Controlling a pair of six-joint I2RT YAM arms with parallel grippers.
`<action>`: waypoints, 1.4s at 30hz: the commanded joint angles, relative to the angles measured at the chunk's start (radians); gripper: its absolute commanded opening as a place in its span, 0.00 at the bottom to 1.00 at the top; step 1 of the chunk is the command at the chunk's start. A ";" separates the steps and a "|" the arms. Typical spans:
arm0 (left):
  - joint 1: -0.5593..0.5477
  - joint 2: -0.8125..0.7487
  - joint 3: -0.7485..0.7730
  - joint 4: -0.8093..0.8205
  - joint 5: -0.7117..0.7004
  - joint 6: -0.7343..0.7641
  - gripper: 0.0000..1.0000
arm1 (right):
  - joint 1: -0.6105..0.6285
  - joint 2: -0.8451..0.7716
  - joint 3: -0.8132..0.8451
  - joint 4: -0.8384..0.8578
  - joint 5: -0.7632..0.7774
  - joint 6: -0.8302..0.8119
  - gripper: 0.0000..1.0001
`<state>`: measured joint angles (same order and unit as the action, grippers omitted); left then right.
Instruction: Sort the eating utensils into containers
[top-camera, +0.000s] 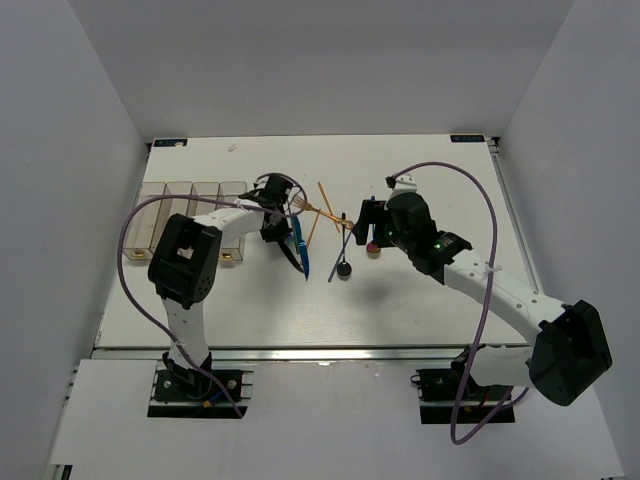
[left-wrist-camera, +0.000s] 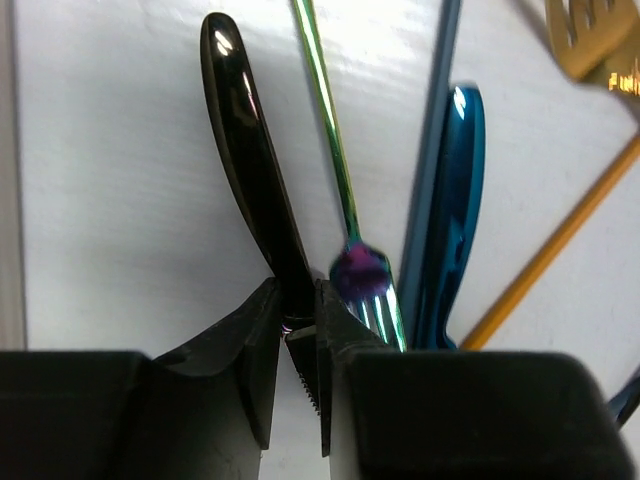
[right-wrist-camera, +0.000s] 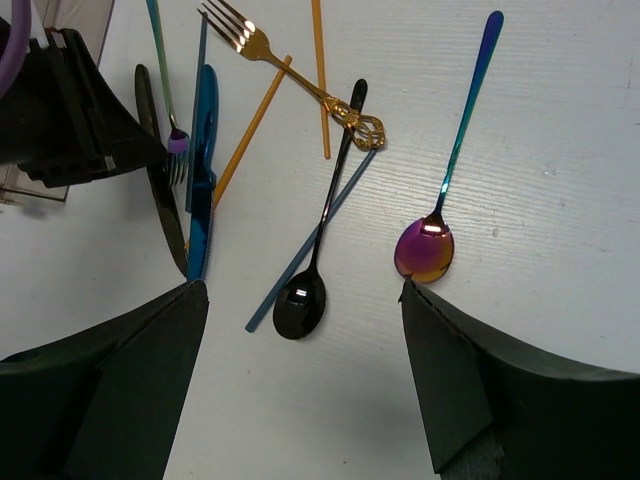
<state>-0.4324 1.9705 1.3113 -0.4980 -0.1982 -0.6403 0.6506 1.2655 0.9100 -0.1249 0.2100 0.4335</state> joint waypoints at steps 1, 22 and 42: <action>-0.058 0.025 -0.086 -0.139 0.042 -0.022 0.31 | -0.002 -0.037 -0.013 0.021 0.011 -0.024 0.83; 0.030 0.111 0.184 -0.300 -0.014 -0.021 0.60 | -0.003 0.018 -0.002 0.041 -0.038 -0.029 0.82; 0.050 0.186 0.203 -0.307 0.019 -0.005 0.24 | -0.003 0.011 -0.013 0.050 -0.061 -0.030 0.82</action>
<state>-0.3882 2.1189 1.5764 -0.8013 -0.1936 -0.6453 0.6498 1.2846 0.8986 -0.1162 0.1574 0.4145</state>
